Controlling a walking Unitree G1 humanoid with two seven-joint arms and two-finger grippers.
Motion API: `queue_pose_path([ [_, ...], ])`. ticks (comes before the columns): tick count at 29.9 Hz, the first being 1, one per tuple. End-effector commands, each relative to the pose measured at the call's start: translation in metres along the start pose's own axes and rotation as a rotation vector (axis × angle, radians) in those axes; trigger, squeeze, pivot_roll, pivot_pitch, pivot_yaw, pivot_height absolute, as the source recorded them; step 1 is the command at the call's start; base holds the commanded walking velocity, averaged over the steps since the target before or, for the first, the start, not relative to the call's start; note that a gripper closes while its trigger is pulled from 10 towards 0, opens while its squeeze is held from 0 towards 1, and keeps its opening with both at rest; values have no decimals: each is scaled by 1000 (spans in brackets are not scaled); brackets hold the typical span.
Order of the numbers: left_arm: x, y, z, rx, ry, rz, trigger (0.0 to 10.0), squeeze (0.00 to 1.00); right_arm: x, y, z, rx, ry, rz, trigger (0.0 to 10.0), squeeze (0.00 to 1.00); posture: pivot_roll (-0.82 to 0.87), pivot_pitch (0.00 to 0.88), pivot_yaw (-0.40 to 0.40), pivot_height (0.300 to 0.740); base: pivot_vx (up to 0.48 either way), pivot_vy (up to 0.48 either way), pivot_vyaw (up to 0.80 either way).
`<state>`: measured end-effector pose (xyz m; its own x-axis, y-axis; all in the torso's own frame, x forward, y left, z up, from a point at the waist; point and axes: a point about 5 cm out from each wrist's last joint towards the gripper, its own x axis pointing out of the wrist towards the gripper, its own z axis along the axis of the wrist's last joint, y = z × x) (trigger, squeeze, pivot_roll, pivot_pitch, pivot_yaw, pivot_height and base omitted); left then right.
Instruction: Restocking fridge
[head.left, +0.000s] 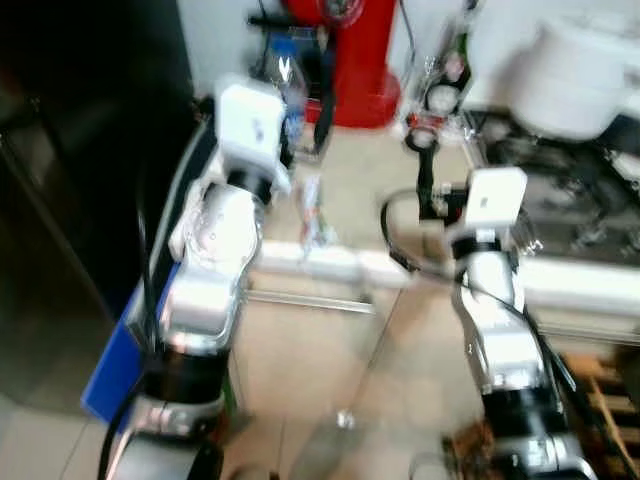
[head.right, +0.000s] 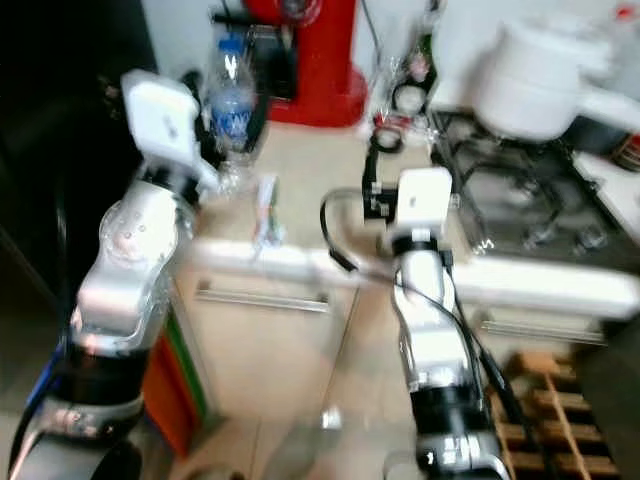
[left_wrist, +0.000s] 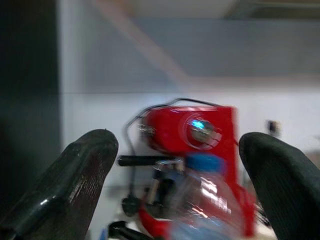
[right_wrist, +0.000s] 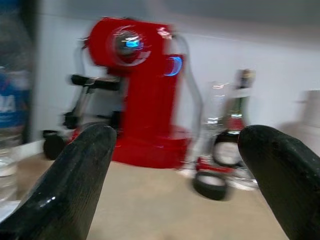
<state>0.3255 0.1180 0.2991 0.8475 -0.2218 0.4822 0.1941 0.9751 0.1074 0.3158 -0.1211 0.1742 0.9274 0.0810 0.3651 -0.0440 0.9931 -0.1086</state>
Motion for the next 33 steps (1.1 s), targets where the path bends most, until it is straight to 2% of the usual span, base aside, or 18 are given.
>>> queue_pose_path([
  [1, 4, -10, 8, -46, 10, -48, 10000, 0, -4, -13, -2, -15, 19, -30, 10000, 0, 46, 0, -59, 740, 0, 0, 0],
  [5, 14, -10, 24, -102, 23, -84, 10000, 0, -9, -14, -4, -13, 39, -27, 10000, 0, 44, 0, -54, 740, 0, 0, 0],
  [6, 18, -9, 30, -142, 49, -93, 10000, 0, -16, -14, -9, -10, 66, -23, 10000, 0, 42, 4, -58, 740, 0, 0, 0],
  [9, 24, -9, 27, -193, 100, -91, 10000, 0, -23, -18, -16, -18, 104, -23, 10000, 0, 22, 0, -68, 740, 0, 0, 0],
  [13, 37, -14, 23, -229, 135, -123, 10000, 0, -29, -33, -22, -39, 147, -72, 10000, 0, -17, 0, -77, 740, 0, 0, 0],
  [18, 54, -19, 34, -215, 168, -169, 10000, 0, -14, -39, -16, -27, 131, -77, 10000, 0, -1, 0, -52, 740, 0, 0, 0],
  [23, 68, -19, 23, -167, 226, -184, 10000, 0, 2, -35, -11, -11, 104, -92, 10000, 0, -7, 0, -40, 740, 0, 0, 0],
  [27, 73, -14, 19, -149, 251, -174, 10000, 0, 3, -26, -6, -11, 78, -60, 10000, 0, -23, 0, -11, 740, 0, 0, 0],
  [33, 78, -10, 22, -105, 242, -166, 10000, 0, -6, -28, -9, -9, 96, -76, 10000, 0, -28, 0, -4, 740, 0, 0, 0],
])
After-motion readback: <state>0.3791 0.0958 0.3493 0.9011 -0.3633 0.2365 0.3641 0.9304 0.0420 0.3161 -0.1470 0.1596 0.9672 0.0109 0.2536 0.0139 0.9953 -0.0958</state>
